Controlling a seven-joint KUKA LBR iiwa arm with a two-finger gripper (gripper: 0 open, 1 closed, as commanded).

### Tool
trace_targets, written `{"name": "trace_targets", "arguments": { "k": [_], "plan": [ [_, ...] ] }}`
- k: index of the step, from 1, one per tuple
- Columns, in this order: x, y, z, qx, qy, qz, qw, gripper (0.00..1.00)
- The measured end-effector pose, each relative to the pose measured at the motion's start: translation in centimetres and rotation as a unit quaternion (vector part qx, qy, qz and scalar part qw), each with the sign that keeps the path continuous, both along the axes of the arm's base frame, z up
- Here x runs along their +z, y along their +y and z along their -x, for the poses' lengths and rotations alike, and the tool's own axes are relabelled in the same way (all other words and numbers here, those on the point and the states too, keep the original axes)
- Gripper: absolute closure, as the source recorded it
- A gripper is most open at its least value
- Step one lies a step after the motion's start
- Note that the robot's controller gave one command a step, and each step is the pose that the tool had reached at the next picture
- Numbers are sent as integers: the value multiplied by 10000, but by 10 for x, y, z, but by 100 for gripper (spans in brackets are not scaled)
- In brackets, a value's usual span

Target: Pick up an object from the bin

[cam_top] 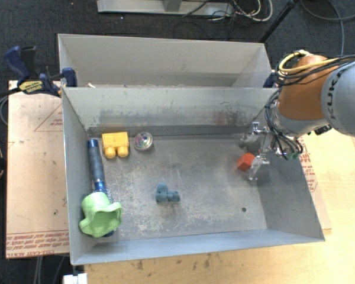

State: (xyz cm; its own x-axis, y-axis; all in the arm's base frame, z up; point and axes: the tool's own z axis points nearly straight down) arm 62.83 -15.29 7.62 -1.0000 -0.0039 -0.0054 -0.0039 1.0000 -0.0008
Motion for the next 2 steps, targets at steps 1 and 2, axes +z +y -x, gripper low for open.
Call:
{"name": "trace_targets", "arguments": {
  "k": [1, 2],
  "plan": [
    [1, 1, -1, 2, 5, -1, 10000, 0],
    [1, 1, -2, 5, 6, -3, 10000, 0]
  ]
}}
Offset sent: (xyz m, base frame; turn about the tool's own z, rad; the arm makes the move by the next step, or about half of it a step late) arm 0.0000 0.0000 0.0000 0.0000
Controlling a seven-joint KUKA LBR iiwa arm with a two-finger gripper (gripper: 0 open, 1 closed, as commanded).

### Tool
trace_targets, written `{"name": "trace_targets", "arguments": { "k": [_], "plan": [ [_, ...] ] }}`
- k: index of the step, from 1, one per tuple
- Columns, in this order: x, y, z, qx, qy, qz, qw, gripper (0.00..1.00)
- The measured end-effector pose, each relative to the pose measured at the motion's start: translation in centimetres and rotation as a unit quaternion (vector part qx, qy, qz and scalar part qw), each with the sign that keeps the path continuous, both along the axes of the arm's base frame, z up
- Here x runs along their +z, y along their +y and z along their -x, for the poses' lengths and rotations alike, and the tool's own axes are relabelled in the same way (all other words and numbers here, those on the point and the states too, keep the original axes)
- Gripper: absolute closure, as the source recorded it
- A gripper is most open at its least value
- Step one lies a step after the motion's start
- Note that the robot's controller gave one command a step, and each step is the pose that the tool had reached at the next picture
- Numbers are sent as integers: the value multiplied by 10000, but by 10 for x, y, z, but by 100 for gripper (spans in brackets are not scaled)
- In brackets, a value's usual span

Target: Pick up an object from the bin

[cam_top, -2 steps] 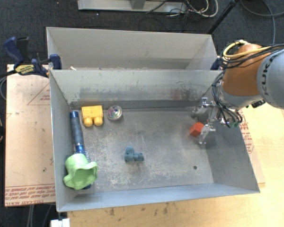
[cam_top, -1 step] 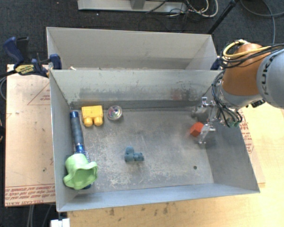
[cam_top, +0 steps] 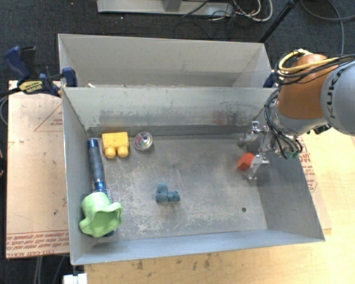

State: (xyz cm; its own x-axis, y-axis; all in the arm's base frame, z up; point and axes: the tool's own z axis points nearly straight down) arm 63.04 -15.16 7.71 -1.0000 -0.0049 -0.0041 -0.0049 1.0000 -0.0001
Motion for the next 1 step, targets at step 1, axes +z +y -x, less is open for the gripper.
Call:
{"name": "trace_targets", "arguments": {
  "k": [1],
  "plan": [
    [3, 0, -2, 4, -28, 2, 10000, 100]
  ]
}}
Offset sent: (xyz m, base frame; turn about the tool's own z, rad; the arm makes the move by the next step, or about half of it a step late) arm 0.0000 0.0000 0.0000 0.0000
